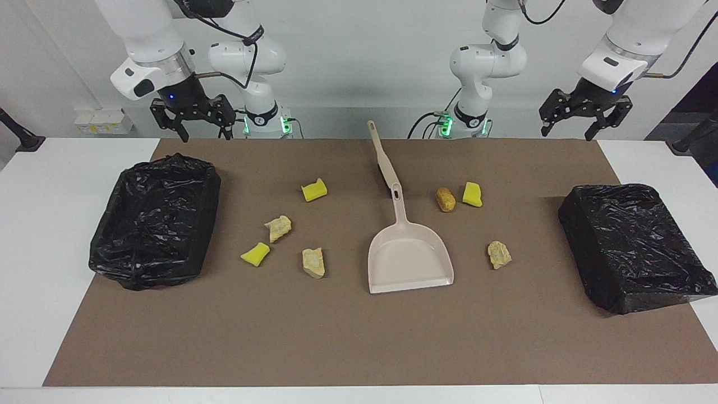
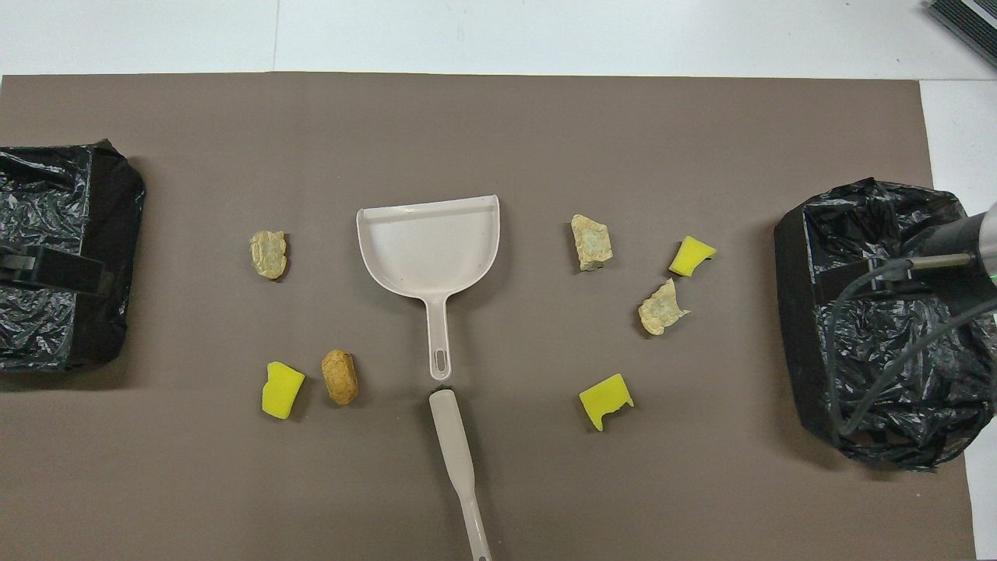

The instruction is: Sweep and dump trash in bin

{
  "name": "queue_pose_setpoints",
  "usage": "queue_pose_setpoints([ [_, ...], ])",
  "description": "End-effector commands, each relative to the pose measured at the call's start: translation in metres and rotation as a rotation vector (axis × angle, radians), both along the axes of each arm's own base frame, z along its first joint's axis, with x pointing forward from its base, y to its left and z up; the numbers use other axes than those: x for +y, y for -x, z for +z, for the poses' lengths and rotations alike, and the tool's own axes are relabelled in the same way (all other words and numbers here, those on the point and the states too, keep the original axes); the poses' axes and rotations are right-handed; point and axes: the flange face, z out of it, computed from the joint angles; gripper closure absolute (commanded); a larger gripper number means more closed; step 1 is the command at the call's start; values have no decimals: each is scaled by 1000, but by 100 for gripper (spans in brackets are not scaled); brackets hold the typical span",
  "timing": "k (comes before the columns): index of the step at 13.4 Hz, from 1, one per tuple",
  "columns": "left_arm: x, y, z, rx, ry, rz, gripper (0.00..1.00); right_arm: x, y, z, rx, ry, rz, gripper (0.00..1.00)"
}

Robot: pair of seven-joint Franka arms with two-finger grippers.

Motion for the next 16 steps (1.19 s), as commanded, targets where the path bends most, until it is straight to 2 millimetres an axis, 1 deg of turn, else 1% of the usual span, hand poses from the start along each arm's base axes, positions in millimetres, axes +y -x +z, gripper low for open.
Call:
queue_pose_setpoints([
  [1, -39, 31, -23, 47, -13, -30, 0, 12, -21, -11, 6, -17, 39, 0],
  [2, -57, 40, -34, 52, -17, -17, 0, 20, -25, -15, 7, -16, 49, 0],
  [4, -100, 69, -61, 27, -14, 8, 0, 34, -37, -26, -20, -29, 51, 0],
  [5, -123, 87, -79, 16, -8, -7, 0, 41, -42, -33, -19, -61, 44, 0],
  [6, -151, 107, -100, 22, -2, -30, 0, 50, -47, -39, -29, -78, 38, 0],
  [7, -171, 126, -117, 32, -7, -19, 0, 71, -50, -47, -35, -76, 59, 0],
  [8, -187, 140, -126, 42, -8, -1, 0, 82, -53, -55, -31, -74, 54, 0],
  [9, -208, 158, -138, 61, 11, 1, 0, 94, -55, -64, -24, -67, 46, 0],
  [10, -224, 173, -154, 86, 23, 22, 0, 113, -54, -71, -21, -63, 59, 0],
  [12, -263, 219, -196, 103, 0, 46, 0, 132, -54, -90, 2, -48, 71, 0],
  [13, -282, 242, -221, 94, -4, 79, 0, 149, -52, -99, 5, -22, 96, 0],
  [14, -301, 263, -244, 76, 6, 118, 0, 160, -51, -106, 4, 1, 93, 0],
  [15, -309, 279, -260, 60, 20, 159, 0, 173, -49, -116, 14, 12, 87, 0],
  [16, -314, 292, -271, 55, 23, 166, 0, 185, -47, -122, 18, 16, 87, 0],
])
